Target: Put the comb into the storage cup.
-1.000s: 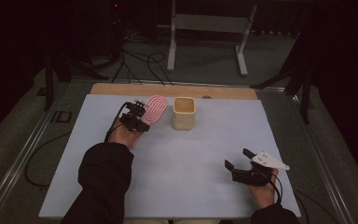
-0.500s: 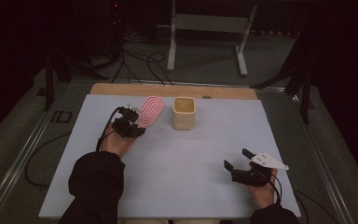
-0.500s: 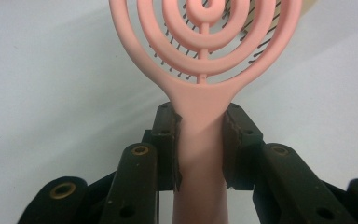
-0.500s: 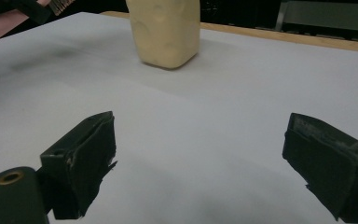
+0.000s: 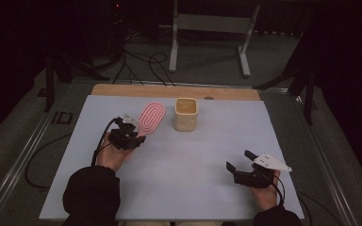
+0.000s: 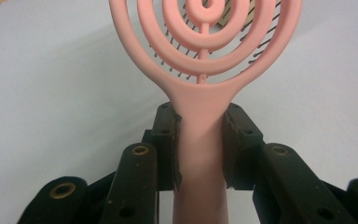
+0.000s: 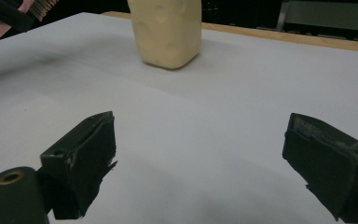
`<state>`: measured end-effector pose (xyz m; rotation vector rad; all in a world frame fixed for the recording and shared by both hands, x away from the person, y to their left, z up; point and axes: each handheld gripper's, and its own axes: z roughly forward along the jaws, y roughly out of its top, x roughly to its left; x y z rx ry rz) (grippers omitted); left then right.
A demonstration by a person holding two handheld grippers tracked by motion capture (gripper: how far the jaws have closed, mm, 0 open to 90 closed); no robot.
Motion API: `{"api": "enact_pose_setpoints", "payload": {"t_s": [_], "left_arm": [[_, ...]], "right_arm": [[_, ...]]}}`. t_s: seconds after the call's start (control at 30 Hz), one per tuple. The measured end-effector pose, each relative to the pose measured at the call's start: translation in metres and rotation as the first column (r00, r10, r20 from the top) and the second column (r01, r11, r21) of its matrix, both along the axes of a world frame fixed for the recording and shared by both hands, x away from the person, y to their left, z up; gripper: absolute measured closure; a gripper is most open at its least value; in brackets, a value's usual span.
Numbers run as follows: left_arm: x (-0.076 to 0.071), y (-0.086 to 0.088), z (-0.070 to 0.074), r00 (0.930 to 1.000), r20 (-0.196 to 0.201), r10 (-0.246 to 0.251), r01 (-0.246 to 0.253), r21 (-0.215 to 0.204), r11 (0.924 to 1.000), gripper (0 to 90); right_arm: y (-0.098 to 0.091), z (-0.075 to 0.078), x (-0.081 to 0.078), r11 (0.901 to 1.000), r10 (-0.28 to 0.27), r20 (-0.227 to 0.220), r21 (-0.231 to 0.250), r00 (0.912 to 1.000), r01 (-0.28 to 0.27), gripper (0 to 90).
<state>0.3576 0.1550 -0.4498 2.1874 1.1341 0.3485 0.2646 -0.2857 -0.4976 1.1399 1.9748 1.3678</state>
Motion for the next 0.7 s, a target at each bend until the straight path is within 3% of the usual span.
{"api": "enact_pose_setpoints", "payload": {"t_s": [0.37, 0.7], "left_arm": [[-0.028, 0.022, -0.005, 0.9977, 0.062, -0.029, 0.032, -0.05, 0.9982, 70.3], [-0.037, 0.028, -0.004, 0.9928, 0.108, -0.052, 0.061, -0.084, 0.9945, 70.3]], "right_arm": [[0.003, -0.001, 0.0, 0.9999, 0.009, -0.006, -0.007, 0.9999, -0.009, 9.3], [0.003, -0.001, 0.001, 0.9999, 0.013, -0.007, -0.005, 0.9999, -0.013, 8.7]]}}
